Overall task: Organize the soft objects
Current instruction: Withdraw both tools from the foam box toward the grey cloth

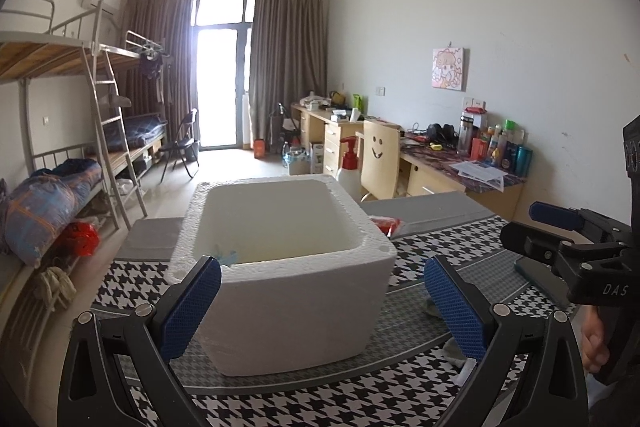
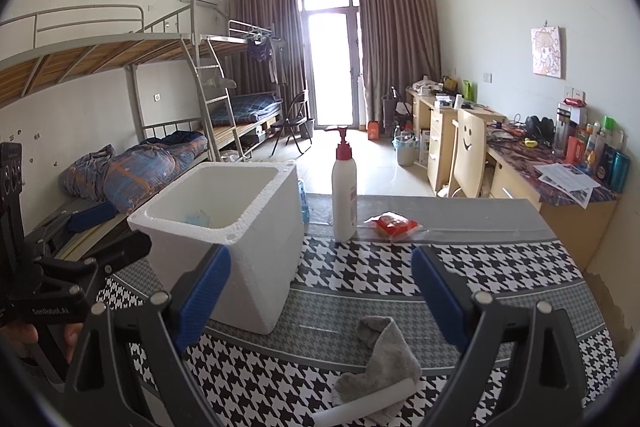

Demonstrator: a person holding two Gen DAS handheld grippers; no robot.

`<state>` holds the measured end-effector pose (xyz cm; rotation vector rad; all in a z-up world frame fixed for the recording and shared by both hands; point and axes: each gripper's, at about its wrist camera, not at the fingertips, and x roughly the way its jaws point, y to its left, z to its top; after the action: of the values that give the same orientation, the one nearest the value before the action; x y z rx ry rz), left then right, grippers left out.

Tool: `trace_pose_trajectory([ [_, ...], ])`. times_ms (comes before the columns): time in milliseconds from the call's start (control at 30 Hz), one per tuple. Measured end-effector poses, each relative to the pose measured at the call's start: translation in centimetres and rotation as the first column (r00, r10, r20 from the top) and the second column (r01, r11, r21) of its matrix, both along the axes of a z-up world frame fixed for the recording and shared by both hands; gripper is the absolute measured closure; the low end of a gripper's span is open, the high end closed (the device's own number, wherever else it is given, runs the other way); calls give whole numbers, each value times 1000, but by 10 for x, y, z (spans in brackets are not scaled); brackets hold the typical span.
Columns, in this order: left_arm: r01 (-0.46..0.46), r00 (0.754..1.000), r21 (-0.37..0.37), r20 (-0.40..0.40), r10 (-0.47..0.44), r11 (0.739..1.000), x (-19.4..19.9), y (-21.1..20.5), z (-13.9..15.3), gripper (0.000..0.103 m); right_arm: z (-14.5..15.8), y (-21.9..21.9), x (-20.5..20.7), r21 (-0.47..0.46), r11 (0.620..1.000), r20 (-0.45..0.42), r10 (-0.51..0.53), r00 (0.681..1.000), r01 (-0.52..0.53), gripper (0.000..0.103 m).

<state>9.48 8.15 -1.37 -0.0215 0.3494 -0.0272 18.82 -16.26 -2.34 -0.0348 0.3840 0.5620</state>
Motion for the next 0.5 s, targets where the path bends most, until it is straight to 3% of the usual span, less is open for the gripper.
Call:
trace_pose_trajectory([
  [500,49,999,18,-14,-49,999,3,-25,-6,1,-7,-14,2,6,1000,-16,-27,1000,27,9],
])
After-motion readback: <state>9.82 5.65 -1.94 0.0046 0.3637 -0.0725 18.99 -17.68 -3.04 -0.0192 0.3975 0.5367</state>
